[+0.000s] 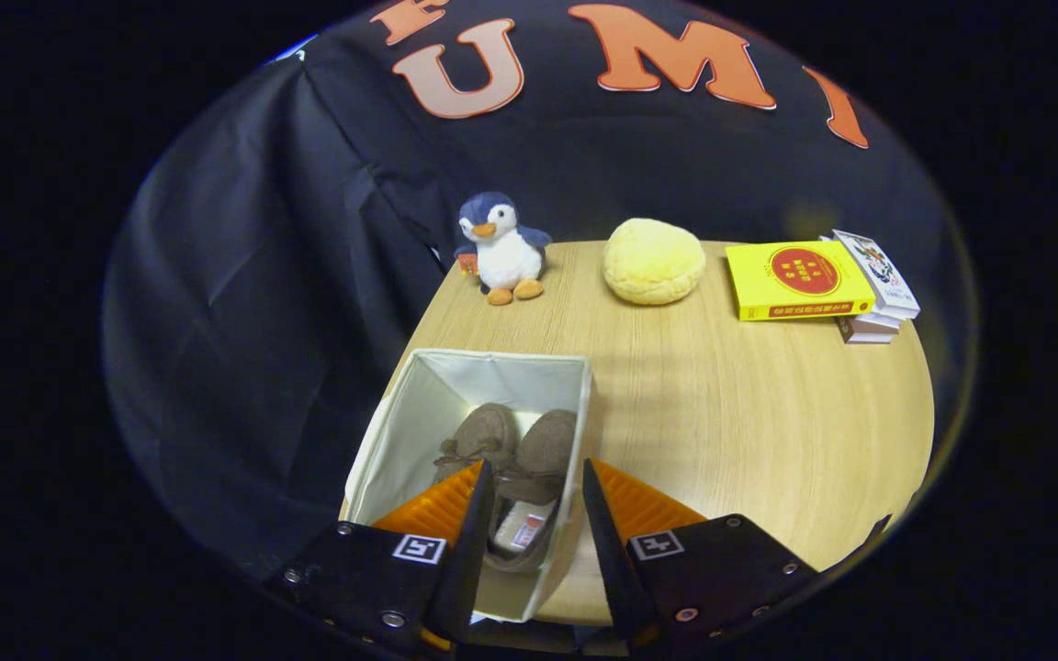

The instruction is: Open the storage box then place both shoes into the box .Put the left shoe in first, then the right shoe, with the right side of both shoes facing outward in a uniform manner.

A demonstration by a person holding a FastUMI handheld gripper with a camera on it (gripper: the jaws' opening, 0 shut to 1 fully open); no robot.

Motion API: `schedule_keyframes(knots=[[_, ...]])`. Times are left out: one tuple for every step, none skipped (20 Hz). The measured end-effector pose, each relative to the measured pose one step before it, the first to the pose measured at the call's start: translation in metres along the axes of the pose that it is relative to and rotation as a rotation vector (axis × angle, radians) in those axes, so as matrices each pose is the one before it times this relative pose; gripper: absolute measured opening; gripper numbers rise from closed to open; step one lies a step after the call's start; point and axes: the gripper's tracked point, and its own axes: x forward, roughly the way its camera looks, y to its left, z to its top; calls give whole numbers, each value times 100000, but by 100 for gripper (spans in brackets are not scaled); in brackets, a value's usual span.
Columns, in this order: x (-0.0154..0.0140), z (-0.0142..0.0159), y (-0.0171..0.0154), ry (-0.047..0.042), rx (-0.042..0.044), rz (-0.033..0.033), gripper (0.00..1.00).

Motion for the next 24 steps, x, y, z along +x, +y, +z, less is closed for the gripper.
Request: schedule_keyframes(knots=[[-675,698,-975,-2917,-221,-223,63],[-745,749,-903,-3118,13,-89,65],[-680,876,-899,-3563,392,107,69],[-676,948,-889,-3462,426,101,71],[-813,793,-708,-2629,172,1249,74],[-652,894,-773,-3011,-521,578,75],[-727,1009,-1005,-3559,-713,97,76],[-672,996,-739,-3614,-722,64,77],[-719,980,-901,-3490,-462,-411,77],[-663,957,-699,-3599,497,-143,78],[-660,1104,-770,-3808,983,-67,83],[-638,1178,-695,-3875,1223,-297,84],[-591,1189,-851,-3864,594,-544,88],[-588,1166,-834,-3866,32,-409,90],[-424,1226,-748,-4167,-622,-332,93],[-664,1271,-793,-4424,-1208,-732,94],[-507,1268,-693,-4593,-1555,-718,97],[-518,1300,-586,-4860,-2218,-818,98],[-370,1245,-536,-4306,-2274,-1191,98],[-412,1072,-587,-3780,-2617,-1122,98],[-291,1049,-537,-3741,-2422,-1477,98],[-352,970,-452,-3607,-2757,-790,98],[-91,1069,-376,-4013,-2854,-1114,98],[-210,975,-380,-3087,-3391,-735,98]])
